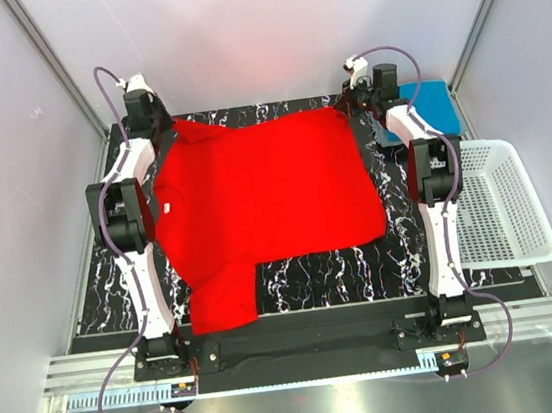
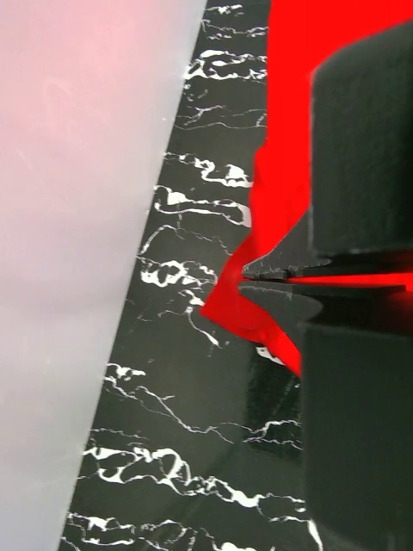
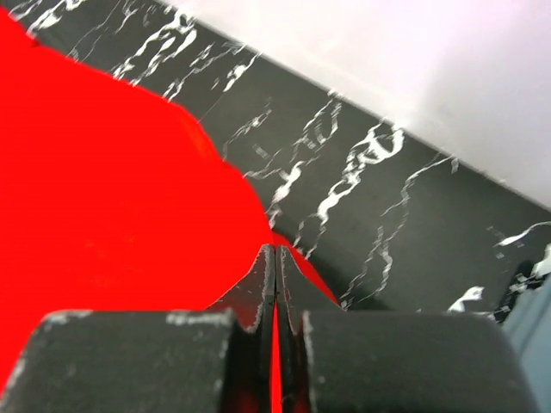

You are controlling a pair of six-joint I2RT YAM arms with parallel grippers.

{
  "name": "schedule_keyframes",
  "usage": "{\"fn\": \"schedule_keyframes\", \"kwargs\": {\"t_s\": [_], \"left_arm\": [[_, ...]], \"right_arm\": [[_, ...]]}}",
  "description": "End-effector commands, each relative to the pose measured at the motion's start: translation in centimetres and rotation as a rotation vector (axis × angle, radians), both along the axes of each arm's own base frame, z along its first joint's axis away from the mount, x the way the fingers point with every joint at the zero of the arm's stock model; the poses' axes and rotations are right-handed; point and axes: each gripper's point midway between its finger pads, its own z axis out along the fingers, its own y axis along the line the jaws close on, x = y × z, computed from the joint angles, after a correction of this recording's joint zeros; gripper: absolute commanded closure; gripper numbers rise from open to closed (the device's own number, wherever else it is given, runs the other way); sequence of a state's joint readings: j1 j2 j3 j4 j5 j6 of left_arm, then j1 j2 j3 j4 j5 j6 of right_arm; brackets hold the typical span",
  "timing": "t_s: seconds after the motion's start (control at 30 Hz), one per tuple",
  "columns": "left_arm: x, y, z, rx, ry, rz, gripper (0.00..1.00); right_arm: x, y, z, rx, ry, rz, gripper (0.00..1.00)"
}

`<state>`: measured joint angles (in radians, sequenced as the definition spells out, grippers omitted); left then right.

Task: Fold and stack the t-shirts
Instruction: Flatten the tshirt out

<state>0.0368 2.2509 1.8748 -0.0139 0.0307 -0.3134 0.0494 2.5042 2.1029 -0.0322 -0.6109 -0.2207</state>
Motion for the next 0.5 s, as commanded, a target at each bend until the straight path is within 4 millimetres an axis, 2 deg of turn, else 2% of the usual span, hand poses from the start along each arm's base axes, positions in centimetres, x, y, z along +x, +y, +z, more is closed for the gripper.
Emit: {"fn": "schedule_keyframes", "kwargs": {"t_s": [0.0, 0.1, 0.23, 0.37, 0.43, 0.47], "left_arm": [[2.1, 0.4, 6.0, 0.004, -0.174, 0.022, 1.0], [1.5, 0.9, 5.9, -0.048, -0.134, 0.079, 1.0], [0.4, 1.0, 7.8, -0.101, -0.122, 0.122, 1.0], [0.6, 1.4, 9.1, -0.085, -0.13, 0.141, 1.0], [0.8, 1.7, 8.6, -0.078, -0.111, 0.149, 1.0], [0.8, 1.7, 8.6, -0.078, -0.1, 0.153, 1.0]], "right_arm": [[2.7, -0.7, 6.1, 0.009, -0.181, -0.048, 1.0], [3.4, -1.1, 5.4, -0.015, -0.204, -0.07, 1.0], [4.4, -1.4, 4.9, -0.038, -0.225, -0.08, 1.0], [5.4, -1.0, 6.8, 0.017, -0.274, -0.085, 1.0], [5.6, -0.5, 7.8, 0.092, -0.292, -0.089, 1.0], [5.5, -0.2, 7.4, 0.121, -0.284, -0.09, 1.0]]}}
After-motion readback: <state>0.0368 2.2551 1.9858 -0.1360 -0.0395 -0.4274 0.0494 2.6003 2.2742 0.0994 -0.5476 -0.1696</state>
